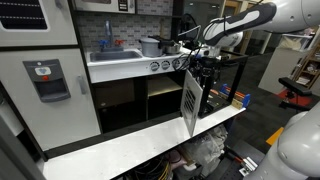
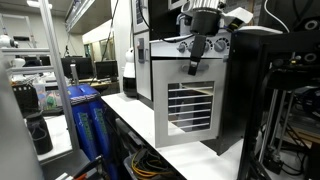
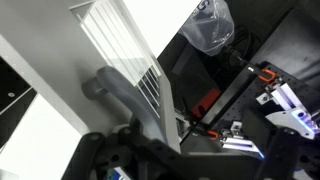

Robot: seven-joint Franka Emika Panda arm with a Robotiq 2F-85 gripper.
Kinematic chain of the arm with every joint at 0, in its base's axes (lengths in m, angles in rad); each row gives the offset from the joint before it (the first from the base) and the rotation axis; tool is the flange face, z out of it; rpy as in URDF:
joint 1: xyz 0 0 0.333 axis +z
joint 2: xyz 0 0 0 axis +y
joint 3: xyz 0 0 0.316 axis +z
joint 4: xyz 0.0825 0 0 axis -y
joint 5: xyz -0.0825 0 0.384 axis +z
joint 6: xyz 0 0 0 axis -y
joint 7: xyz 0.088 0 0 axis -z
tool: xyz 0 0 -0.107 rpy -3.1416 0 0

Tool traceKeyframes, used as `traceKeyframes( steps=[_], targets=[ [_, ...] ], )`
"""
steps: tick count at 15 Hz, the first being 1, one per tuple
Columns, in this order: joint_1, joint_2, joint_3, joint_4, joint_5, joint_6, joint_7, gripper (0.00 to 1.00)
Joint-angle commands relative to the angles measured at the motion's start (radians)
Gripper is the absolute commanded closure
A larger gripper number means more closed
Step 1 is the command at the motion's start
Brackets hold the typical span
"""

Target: Open the kitchen cabinet, take the lid off the silver pot and put it in the kitchen cabinet

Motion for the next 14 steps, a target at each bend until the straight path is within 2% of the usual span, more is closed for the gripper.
traceKeyframes(
  steps=[1,7,14],
  targets=[
    [-0.002,-0.008,0.049,0.013,-0.053,-0.008,-0.103,0.0],
    [0.006,-0.013,0.093,0.008,-0.105,0.055,-0.185,0.0],
    [0.01,-0.034,0.125,-0.004,-0.142,0.083,-0.185,0.0]
  ],
)
